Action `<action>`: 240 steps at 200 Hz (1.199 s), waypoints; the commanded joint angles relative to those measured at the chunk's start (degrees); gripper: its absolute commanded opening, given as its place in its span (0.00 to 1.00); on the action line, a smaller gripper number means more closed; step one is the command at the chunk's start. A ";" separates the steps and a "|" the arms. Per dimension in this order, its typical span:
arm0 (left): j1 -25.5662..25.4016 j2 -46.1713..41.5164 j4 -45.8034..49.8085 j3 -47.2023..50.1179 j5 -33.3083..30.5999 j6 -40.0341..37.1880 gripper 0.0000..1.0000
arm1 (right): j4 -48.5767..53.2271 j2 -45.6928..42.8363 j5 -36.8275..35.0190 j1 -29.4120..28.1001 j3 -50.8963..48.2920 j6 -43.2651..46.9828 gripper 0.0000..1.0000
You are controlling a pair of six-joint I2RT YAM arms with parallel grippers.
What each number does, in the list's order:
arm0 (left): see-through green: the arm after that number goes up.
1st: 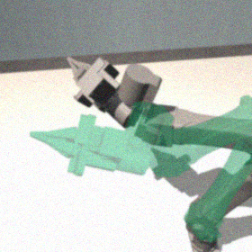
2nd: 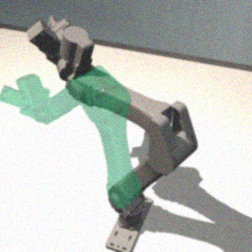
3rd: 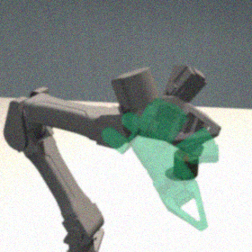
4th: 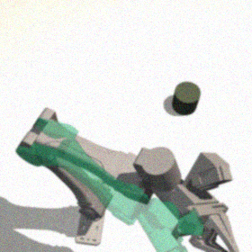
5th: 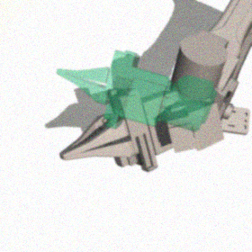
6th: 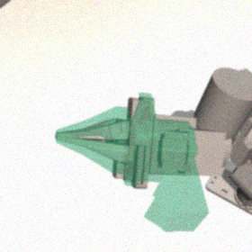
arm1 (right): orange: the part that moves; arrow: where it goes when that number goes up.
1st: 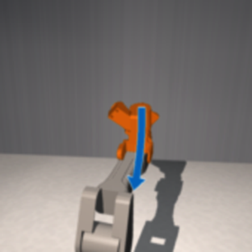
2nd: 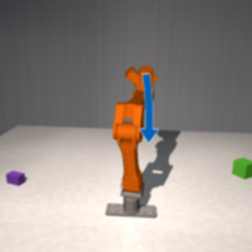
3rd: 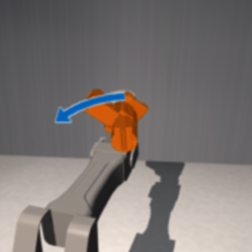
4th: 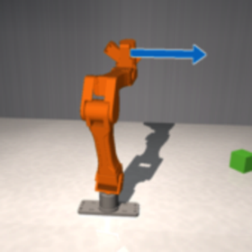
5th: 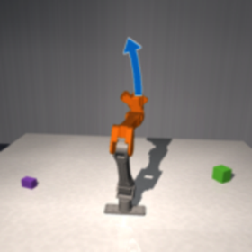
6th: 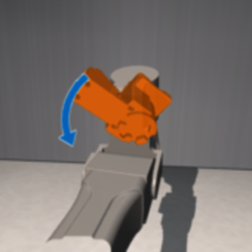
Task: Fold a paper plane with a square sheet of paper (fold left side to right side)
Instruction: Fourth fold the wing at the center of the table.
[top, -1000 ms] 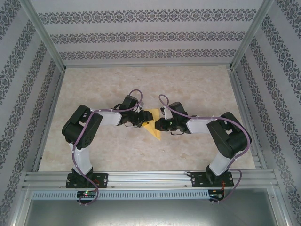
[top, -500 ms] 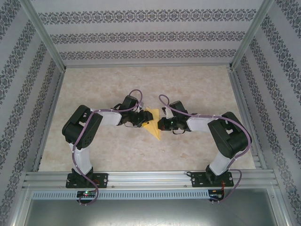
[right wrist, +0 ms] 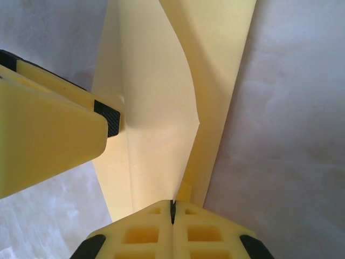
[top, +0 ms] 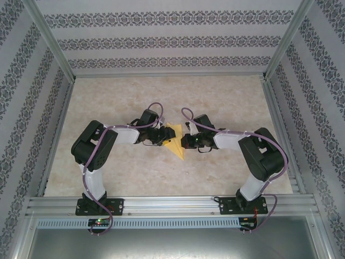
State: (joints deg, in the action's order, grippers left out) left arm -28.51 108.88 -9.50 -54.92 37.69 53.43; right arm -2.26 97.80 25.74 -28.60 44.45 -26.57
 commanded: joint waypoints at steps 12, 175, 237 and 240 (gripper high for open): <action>-0.84 0.81 1.94 0.32 -1.73 -0.34 0.47 | 1.69 1.98 -1.20 0.57 1.19 1.49 0.05; -0.85 0.87 2.31 0.29 -1.77 -0.52 0.47 | 3.67 -0.60 -2.11 0.56 2.25 2.92 0.05; -0.84 0.81 2.47 0.16 -1.74 -0.62 0.47 | 3.67 0.73 -2.47 0.55 3.01 2.92 0.05; -0.84 0.80 2.48 0.08 -1.74 -0.61 0.47 | 3.71 0.73 -2.51 0.56 3.08 2.92 0.05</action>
State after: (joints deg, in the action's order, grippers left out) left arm -28.51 108.88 -9.50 -54.92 37.71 53.41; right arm 0.80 98.17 24.40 -28.60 46.17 -25.06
